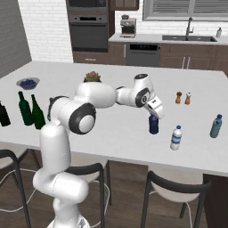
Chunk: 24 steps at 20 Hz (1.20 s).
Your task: Move the plastic bottles in the middle to the plastics group, and the glass bottles in the middle to the glass group.
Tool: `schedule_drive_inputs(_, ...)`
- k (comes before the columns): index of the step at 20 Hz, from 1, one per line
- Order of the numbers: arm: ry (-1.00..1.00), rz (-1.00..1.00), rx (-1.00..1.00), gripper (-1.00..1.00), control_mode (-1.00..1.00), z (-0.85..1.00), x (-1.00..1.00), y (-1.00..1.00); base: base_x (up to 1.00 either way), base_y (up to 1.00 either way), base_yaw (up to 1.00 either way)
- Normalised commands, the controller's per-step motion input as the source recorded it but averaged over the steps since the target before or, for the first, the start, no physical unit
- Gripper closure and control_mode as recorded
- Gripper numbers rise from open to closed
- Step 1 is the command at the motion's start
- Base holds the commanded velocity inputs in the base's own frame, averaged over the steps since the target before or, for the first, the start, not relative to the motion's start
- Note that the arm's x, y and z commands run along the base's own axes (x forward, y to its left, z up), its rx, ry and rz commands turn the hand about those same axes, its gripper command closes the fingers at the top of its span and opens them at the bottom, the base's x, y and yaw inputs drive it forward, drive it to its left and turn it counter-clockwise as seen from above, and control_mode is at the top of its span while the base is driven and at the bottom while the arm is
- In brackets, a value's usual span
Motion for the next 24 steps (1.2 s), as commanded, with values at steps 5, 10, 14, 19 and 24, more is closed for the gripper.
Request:
schedule_drive_inputs(5, 0.00, -0.23, 0.01, 1.00, -1.00, -0.11, 0.00, -0.17, 0.00, 0.00, 0.00)
schedule_drive_inputs(10, 0.00, -0.19, 0.05, 1.00, -1.00, -0.13, -0.11, -0.28, 0.00, 0.00, 0.00)
schedule_drive_inputs(14, 0.00, -0.18, 0.06, 1.00, -1.00, -0.03, -0.06, -0.25, 0.00, 0.00, 0.00)
schedule_drive_inputs(19, -0.06, -0.14, 0.04, 1.00, -1.00, 0.00, -0.10, -0.13, 0.00, 0.00, 0.00)
schedule_drive_inputs(24, -0.12, -0.08, 0.00, 1.00, -1.00, -0.12, -0.35, -0.07, 0.00, 0.00, 0.00)
